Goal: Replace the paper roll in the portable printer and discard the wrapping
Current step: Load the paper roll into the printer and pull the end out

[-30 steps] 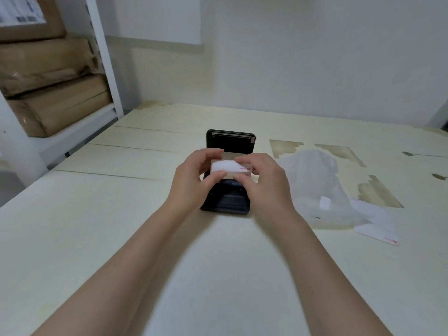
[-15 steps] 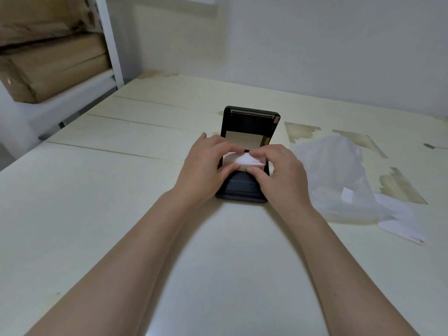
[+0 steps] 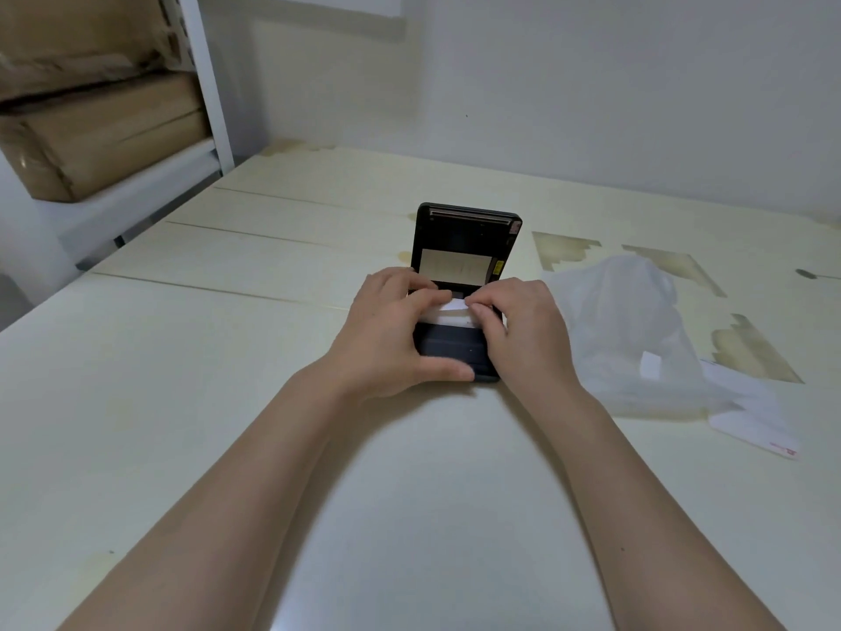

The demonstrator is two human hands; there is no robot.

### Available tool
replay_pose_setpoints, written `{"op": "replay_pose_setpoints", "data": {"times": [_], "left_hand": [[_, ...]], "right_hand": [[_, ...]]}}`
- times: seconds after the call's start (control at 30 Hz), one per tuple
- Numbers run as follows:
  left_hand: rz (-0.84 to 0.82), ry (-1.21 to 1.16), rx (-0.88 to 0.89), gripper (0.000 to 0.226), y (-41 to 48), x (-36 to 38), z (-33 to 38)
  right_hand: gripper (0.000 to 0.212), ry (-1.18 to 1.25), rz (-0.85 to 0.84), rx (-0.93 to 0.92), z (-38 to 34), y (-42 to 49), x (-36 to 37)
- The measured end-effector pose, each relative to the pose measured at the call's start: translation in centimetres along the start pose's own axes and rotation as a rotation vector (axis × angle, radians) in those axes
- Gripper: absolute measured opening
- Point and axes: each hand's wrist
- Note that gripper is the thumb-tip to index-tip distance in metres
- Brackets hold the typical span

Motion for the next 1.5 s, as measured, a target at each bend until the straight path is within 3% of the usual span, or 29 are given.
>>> {"op": "replay_pose_setpoints", "data": {"times": [0.13,0.3,0.53,0.9,1.13,1.33,1.5], "left_hand": [[-0.132,-0.023,0.026,0.104,-0.6,-0.2,-0.1],[-0.080,0.079,0.049,0.106,-1.0,0.4,0.0],[-0.031,0.011,0.013,0.112,-1.1,0.9,0.4],[0.037,0.040,0.002,0.101,-1.1,0.8,0.7],[0.081,0.028,0.021,0.093,-1.3,0.7,1.0],[0.035,0.145,0.104,0.072,-1.9,0.9,1.1],[-0.039,0.273,0.085,0.078,-2.2,0.3,1.7]], "right_hand": [[0.014,-0.017,0.037,-0.022,0.3,0.0,0.3],[0.016,0.033,0.016,0.027,0.5,-0.1,0.3],[0.016,0.014,0.057,0.014,-0.2,-0.4,-0.4],[0.017,-0.010,0.054,0.021,-0.3,-1.1,-0.5],[0.018,-0.043,0.009,0.036,-0.2,-1.9,-0.9],[0.017,-0.078,-0.091,-0.034,-0.7,-3.1,-1.8],[0.024,-0.106,-0.198,-0.047,-1.3,-3.9,-2.5]]}}
Point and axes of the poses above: each hand's wrist, its own y-axis towards the middle knuckle, its own x-axis out of the palm, z = x × y, and after that the axes turned 1 degree about z, right-handed
